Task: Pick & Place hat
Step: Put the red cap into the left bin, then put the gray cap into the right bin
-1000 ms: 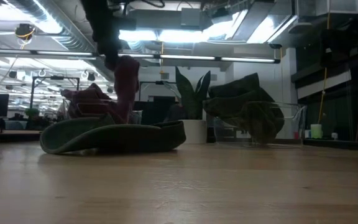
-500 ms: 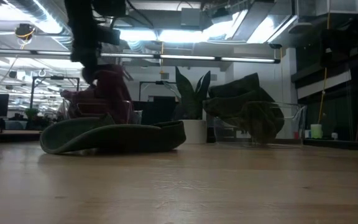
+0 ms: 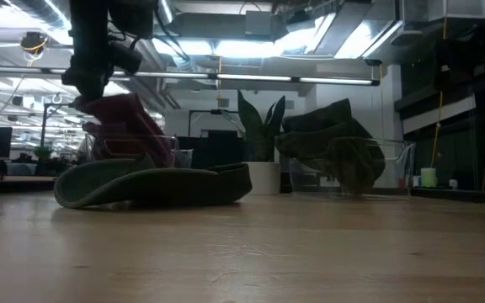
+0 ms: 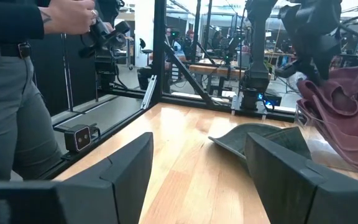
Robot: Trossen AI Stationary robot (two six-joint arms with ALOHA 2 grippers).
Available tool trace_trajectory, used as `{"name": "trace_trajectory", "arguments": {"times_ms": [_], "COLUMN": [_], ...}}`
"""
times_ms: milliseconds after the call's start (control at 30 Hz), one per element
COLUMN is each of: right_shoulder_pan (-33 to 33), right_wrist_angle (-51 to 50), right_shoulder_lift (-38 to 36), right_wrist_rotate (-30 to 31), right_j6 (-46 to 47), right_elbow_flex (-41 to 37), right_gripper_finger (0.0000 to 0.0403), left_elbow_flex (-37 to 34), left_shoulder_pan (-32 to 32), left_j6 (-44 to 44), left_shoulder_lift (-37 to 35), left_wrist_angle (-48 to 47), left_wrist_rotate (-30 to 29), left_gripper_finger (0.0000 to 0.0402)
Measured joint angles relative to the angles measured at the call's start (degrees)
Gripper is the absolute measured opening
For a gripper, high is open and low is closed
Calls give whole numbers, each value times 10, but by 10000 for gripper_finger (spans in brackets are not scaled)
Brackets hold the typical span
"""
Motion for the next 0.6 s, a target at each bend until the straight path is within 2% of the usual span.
{"name": "trace_trajectory", "arguments": {"times_ms": [200,433,600], "right_shoulder_pan": [0,0,0], "right_wrist_angle": [0,0,0], "right_shoulder_lift": [0,0,0], "right_wrist_rotate": [0,0,0], "right_j6": [0,0,0], "right_elbow_flex": [0,0,0], "right_gripper_finger": [252,252,252], "left_elbow_flex": [-11,-10,13], "left_shoulder_pan": [8,3,-27], "left_j6": [0,-1,-2], "left_shoulder_lift": [-1,-18,-52], "left_wrist_angle": [39,80,101], "left_wrist_rotate": [8,-20,-20], "left_gripper_finger": [149,218,243]}}
